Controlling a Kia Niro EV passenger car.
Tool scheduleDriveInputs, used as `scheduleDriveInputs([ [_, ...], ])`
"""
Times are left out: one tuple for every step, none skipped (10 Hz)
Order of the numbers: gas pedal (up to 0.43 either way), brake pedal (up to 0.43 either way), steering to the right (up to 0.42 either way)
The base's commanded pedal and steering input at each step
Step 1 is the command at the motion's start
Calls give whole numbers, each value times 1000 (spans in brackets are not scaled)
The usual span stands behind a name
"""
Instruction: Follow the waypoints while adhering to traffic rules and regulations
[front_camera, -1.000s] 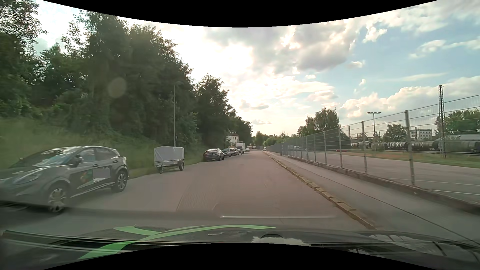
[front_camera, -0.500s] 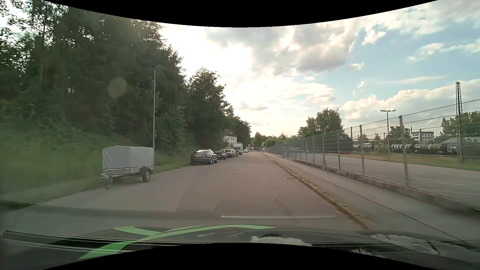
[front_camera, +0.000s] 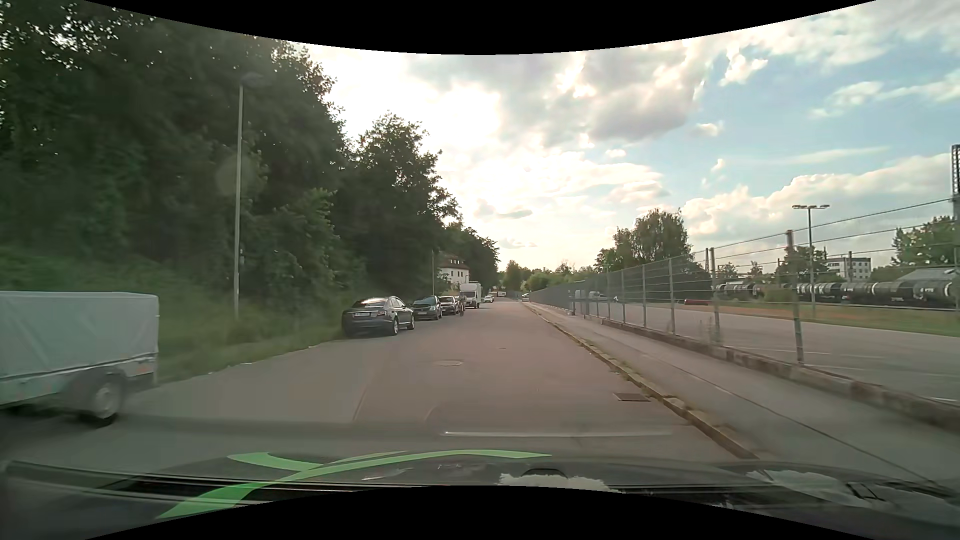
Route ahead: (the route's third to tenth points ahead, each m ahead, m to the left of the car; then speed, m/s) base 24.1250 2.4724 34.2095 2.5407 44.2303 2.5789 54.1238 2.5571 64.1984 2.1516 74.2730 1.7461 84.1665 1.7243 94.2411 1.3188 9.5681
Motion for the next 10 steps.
scheduleDriveInputs([
  [138, 0, 4],
  [138, 0, 5],
  [138, 0, 4],
  [138, 0, 4],
  [138, 0, 4],
  [138, 0, 3],
  [138, 0, 2],
  [138, 0, 2],
  [138, 0, 1],
  [138, 0, 1],
])
